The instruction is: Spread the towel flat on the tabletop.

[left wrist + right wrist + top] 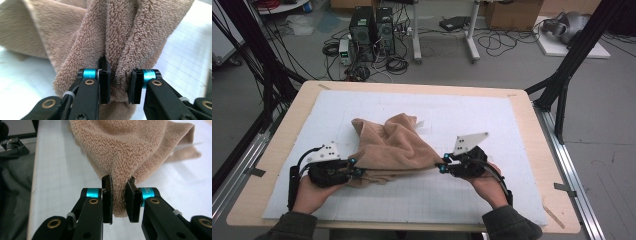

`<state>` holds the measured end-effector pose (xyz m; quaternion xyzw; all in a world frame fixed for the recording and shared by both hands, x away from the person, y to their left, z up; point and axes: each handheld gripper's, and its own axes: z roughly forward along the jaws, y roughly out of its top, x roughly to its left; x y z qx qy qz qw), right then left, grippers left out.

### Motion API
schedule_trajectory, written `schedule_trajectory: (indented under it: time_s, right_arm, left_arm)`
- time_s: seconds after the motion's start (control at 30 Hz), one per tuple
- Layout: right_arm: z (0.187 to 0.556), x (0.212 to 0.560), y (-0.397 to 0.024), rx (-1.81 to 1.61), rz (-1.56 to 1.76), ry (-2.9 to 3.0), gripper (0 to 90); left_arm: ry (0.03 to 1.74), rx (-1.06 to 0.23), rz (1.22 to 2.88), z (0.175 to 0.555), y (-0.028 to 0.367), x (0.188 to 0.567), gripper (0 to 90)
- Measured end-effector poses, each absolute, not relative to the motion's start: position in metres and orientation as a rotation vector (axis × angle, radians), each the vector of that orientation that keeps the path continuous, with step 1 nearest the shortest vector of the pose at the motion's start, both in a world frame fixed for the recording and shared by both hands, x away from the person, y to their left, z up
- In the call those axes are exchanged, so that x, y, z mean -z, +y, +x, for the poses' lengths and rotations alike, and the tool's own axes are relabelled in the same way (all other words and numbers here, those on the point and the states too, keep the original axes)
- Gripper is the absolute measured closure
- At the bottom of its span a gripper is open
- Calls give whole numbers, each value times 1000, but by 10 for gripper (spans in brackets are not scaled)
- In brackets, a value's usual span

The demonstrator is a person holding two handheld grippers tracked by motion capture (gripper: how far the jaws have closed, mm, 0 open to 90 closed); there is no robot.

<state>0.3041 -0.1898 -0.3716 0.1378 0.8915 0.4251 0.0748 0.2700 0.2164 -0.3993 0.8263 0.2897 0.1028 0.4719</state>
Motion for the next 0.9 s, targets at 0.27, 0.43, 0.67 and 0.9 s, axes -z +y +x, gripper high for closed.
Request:
schedule_trajectory:
  time_s: [0.27, 0.43, 0.67, 0.9]
  right_arm:
    - [280, 413, -200, -1253, 476, 2759, 784]
    - [281, 412, -199, -1280, 472, 2750, 589]
    - [286, 383, -216, -1356, 521, 2631, 502]
    - [303, 382, -199, -1319, 513, 2620, 493]
  left_arm:
    - [695, -237, 2059, 258, 206, 414, 730]
    - [699, -217, 2061, 255, 213, 404, 563]
    - [683, -241, 2062, 250, 224, 378, 428]
    - [637, -256, 2034, 247, 227, 351, 399]
